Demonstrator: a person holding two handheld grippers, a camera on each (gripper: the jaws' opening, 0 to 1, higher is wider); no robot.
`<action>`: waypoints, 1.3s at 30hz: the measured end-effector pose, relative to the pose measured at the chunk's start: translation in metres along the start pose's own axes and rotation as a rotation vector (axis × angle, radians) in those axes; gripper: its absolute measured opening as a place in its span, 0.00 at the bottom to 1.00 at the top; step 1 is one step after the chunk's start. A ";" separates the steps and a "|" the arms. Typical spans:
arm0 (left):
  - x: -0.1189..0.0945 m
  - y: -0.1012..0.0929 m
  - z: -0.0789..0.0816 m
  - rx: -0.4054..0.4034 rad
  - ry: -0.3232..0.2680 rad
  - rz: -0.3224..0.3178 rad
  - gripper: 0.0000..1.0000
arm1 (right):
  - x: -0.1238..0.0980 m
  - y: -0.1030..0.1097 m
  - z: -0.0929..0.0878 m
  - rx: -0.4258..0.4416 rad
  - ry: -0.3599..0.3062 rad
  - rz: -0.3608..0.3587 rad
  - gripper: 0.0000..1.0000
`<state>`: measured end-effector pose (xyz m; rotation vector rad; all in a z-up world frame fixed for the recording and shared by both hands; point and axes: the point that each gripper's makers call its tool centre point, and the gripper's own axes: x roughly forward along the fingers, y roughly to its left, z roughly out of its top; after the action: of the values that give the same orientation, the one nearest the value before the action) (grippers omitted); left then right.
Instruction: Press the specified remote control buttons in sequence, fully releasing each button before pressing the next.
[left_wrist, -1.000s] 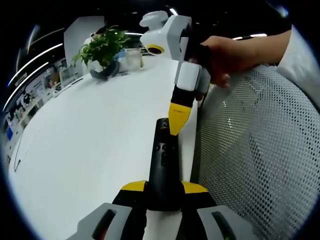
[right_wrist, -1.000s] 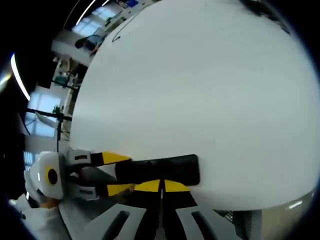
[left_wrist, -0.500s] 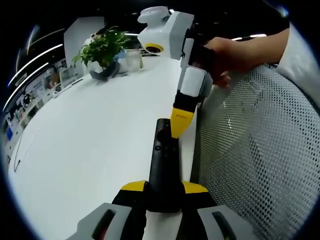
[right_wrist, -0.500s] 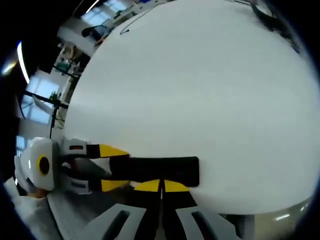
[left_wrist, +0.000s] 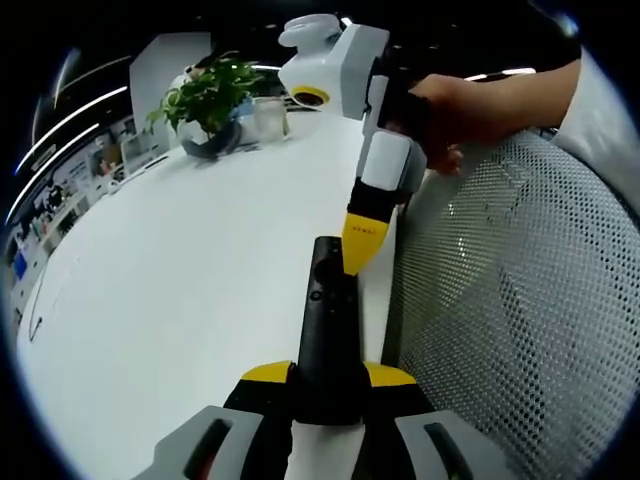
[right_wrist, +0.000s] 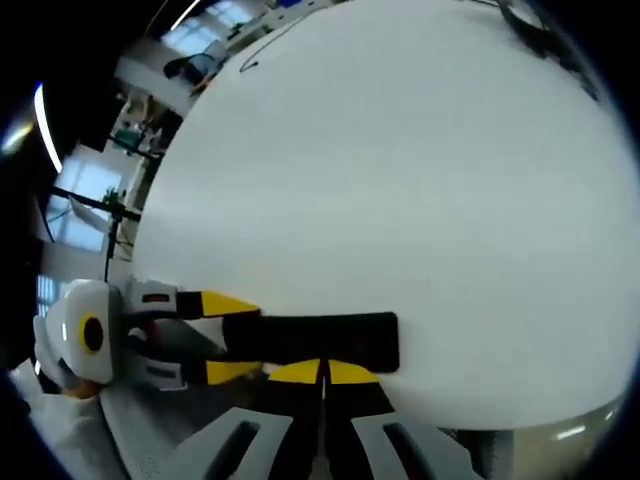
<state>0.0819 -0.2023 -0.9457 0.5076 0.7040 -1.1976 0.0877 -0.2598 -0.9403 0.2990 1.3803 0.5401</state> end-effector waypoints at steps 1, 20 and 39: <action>0.000 0.000 0.000 -0.001 0.000 0.001 0.25 | 0.000 0.000 0.000 0.001 0.000 0.000 0.00; 0.000 -0.001 0.000 -0.005 -0.018 0.004 0.25 | -0.002 -0.002 0.001 0.033 0.003 0.021 0.00; 0.001 -0.001 0.002 -0.051 -0.018 0.048 0.25 | -0.001 0.001 0.017 -0.038 -0.085 0.017 0.00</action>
<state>0.0816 -0.2045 -0.9448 0.4682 0.7013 -1.1348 0.1038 -0.2582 -0.9361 0.2996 1.2848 0.5610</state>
